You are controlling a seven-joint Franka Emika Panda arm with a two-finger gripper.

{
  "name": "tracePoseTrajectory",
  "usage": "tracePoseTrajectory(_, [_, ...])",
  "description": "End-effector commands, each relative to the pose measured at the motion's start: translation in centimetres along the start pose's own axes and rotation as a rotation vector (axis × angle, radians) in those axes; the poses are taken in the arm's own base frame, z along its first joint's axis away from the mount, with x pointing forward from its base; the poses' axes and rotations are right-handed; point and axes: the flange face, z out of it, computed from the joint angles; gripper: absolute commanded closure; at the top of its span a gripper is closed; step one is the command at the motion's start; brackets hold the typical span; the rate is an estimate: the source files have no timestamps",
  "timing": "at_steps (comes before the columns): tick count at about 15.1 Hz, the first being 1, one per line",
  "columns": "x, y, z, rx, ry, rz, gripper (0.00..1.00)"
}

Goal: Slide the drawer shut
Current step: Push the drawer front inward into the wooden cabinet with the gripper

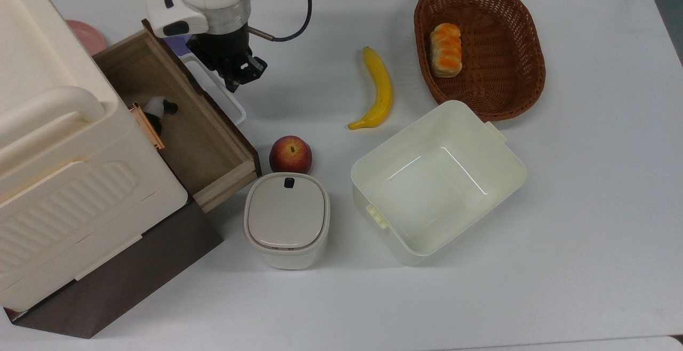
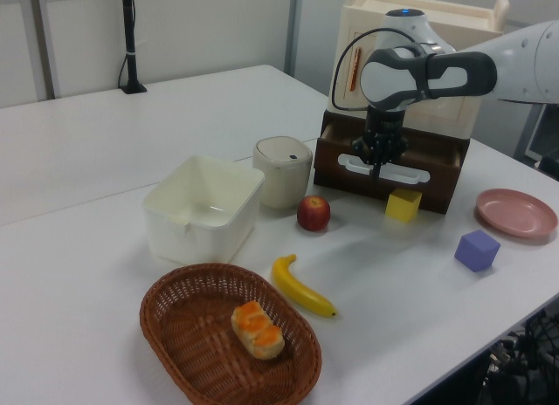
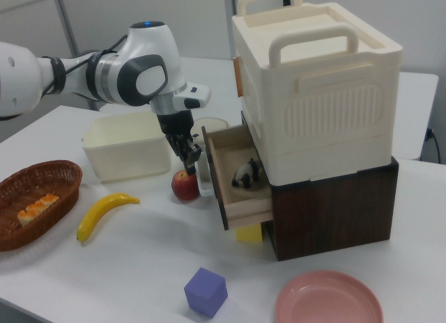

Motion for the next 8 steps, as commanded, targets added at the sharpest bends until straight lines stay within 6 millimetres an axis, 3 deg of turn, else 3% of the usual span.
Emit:
tracePoseTrajectory(1, [0.7,2.4,0.2,-0.007,0.037,0.026,0.99])
tracePoseTrajectory(8, [2.1,4.5,1.0,-0.009,0.065,0.042,1.00])
